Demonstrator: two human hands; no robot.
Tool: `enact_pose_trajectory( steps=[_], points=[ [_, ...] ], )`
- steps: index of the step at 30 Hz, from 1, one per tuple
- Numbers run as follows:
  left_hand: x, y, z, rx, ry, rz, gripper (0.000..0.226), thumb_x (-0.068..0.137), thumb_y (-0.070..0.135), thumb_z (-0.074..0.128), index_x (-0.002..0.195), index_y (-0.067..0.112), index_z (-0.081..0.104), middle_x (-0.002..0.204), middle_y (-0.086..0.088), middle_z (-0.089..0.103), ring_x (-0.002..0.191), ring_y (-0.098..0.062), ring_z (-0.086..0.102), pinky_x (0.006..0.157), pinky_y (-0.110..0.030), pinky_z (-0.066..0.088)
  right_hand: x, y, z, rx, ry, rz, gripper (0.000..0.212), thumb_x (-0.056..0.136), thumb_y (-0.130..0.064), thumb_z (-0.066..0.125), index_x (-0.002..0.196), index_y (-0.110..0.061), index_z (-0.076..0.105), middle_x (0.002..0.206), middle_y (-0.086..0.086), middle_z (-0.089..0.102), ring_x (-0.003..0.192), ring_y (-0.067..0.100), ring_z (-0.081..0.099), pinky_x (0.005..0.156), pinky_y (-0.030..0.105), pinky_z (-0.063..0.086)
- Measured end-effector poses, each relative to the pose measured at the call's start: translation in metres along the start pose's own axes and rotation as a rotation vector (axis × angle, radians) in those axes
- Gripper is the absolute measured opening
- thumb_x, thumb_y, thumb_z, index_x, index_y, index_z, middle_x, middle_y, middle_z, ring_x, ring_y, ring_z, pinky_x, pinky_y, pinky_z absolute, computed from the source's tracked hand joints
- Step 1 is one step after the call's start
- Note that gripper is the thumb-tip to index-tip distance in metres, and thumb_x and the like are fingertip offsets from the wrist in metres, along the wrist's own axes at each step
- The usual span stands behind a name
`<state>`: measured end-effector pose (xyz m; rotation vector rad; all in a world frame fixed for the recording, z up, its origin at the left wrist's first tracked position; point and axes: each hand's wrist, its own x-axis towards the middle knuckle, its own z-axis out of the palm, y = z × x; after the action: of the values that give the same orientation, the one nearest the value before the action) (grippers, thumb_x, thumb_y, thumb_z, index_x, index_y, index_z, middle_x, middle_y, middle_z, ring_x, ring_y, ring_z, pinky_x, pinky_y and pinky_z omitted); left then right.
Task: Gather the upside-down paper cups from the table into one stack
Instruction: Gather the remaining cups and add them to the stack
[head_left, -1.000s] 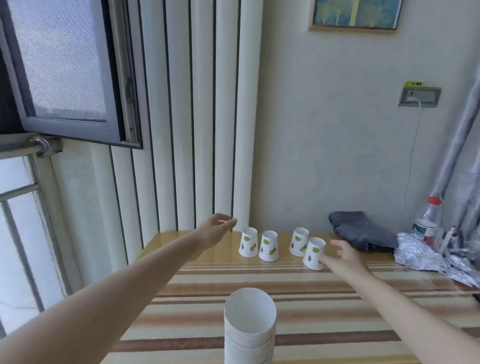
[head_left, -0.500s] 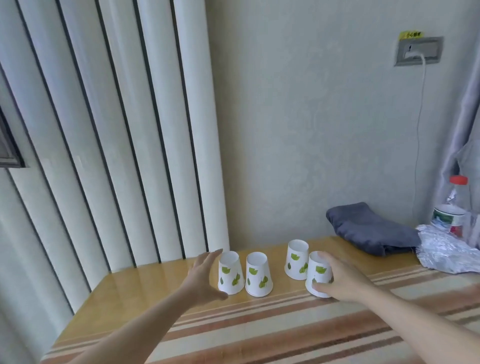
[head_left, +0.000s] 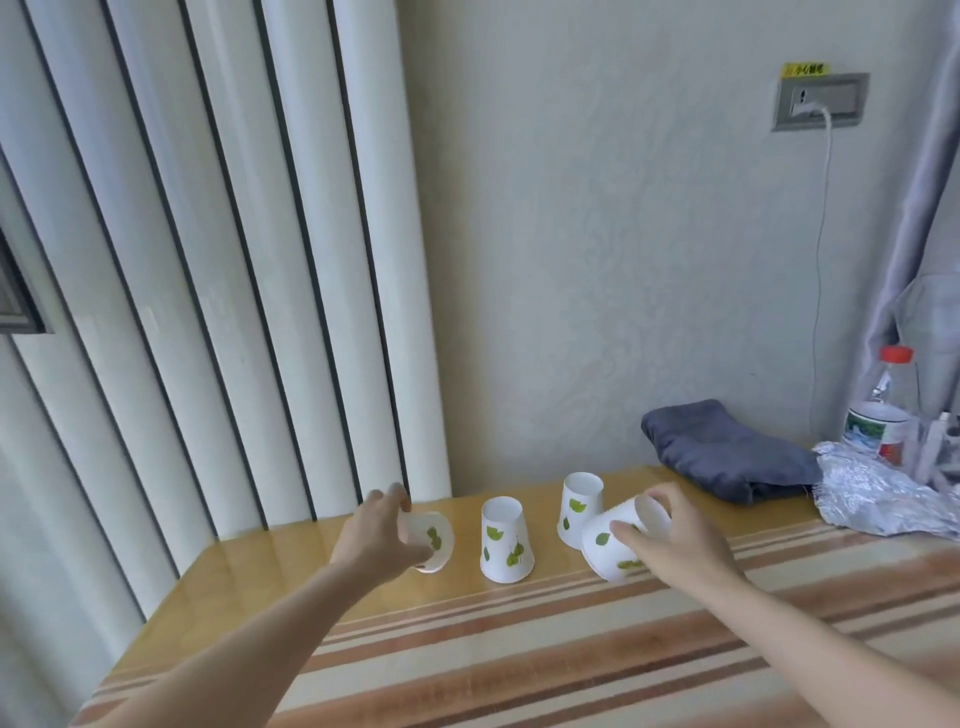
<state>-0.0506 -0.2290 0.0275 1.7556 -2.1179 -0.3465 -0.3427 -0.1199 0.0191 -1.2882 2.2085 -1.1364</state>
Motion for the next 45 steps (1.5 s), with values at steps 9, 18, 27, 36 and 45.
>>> enact_pose_trajectory(
  steps=[9, 18, 27, 36, 45],
  points=[
    [-0.134, 0.030, -0.137, -1.210, -0.109, -0.242, 0.055, 0.084, 0.036, 0.075, 0.120, 0.000, 0.054, 0.120, -0.018, 0.061, 0.096, -0.027, 0.069, 0.089, -0.035, 0.058, -0.116, -0.103, -0.042, 0.934, -0.395, 0.139, 0.065, 0.071, -0.030, 0.083, 0.119, 0.006, 0.059, 0.122, 0.024, 0.065, 0.110, 0.032, 0.067, 0.083, 0.037, 0.059],
    [-0.266, 0.055, -0.186, -1.136, -0.301, 0.033, 0.074, 0.077, 0.019, 0.082, 0.138, 0.022, 0.040, 0.118, -0.015, 0.072, 0.103, -0.028, 0.073, 0.092, -0.039, 0.058, -0.251, -0.140, -0.085, 0.630, -0.342, -0.131, 0.074, 0.067, -0.032, 0.082, 0.130, -0.023, 0.044, 0.107, 0.009, 0.072, 0.097, 0.022, 0.072, 0.090, 0.045, 0.058],
    [-0.315, 0.049, -0.172, -0.900, -0.208, 0.177, 0.088, 0.070, 0.002, 0.086, 0.139, 0.029, 0.039, 0.123, -0.013, 0.060, 0.110, -0.028, 0.065, 0.089, -0.036, 0.056, -0.297, -0.128, -0.113, 0.432, -0.255, -0.218, 0.083, 0.065, -0.017, 0.085, 0.129, -0.031, 0.033, 0.112, 0.001, 0.063, 0.094, 0.019, 0.066, 0.079, 0.037, 0.058],
    [-0.320, 0.034, -0.137, -0.796, -0.257, 0.291, 0.096, 0.066, 0.016, 0.091, 0.142, 0.035, 0.037, 0.140, 0.005, 0.054, 0.135, -0.014, 0.046, 0.109, -0.031, 0.038, -0.297, -0.121, -0.126, 0.495, -0.119, -0.288, 0.079, 0.067, -0.009, 0.084, 0.122, -0.031, 0.031, 0.112, -0.002, 0.058, 0.091, 0.009, 0.061, 0.072, 0.032, 0.056],
    [-0.327, -0.014, -0.151, -0.904, -0.203, 0.168, 0.088, 0.066, 0.065, 0.071, 0.144, 0.036, 0.041, 0.135, 0.013, 0.056, 0.124, -0.007, 0.053, 0.110, -0.036, 0.039, -0.312, -0.142, -0.071, 0.340, -0.264, -0.429, 0.082, 0.068, -0.017, 0.086, 0.128, -0.023, 0.031, 0.118, -0.002, 0.057, 0.089, -0.003, 0.056, 0.074, 0.019, 0.049]
  ],
)
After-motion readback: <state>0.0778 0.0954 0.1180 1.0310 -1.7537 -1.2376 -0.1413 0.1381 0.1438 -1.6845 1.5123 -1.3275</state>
